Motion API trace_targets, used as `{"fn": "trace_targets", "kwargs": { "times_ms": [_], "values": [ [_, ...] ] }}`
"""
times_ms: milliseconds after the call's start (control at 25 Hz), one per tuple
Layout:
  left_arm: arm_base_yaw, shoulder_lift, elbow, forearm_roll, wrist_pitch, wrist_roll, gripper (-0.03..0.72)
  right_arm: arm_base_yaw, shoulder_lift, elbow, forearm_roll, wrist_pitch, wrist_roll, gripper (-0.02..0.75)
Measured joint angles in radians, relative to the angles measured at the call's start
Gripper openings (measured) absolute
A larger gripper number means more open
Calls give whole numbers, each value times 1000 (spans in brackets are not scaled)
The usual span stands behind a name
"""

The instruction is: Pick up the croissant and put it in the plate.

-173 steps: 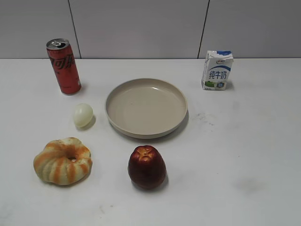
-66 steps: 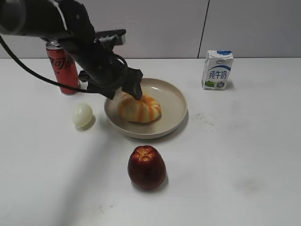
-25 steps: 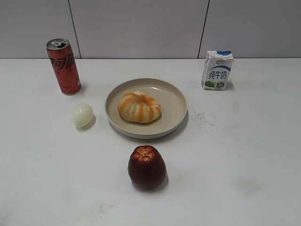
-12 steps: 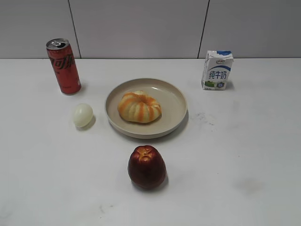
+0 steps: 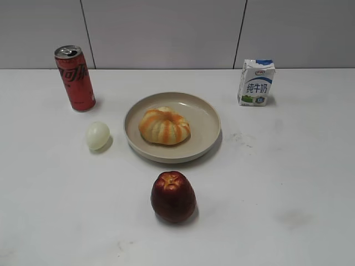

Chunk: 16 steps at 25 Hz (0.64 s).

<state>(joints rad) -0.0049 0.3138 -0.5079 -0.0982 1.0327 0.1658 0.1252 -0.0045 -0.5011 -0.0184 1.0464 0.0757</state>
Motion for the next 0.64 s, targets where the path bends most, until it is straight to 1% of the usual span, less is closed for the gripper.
{"fn": "trace_targets", "kwargs": {
  "times_ms": [200,520,640],
  "values": [
    [0,-51,0,0,0,-1,588,0,0,0,0,0,0,519],
    [-1,-303,0,0,3,0,587,0,0,0,0,1,0,519],
    [-1,-318,0,0,2,-1,587,0,0,0,-1,0,0,519]
  ]
}}
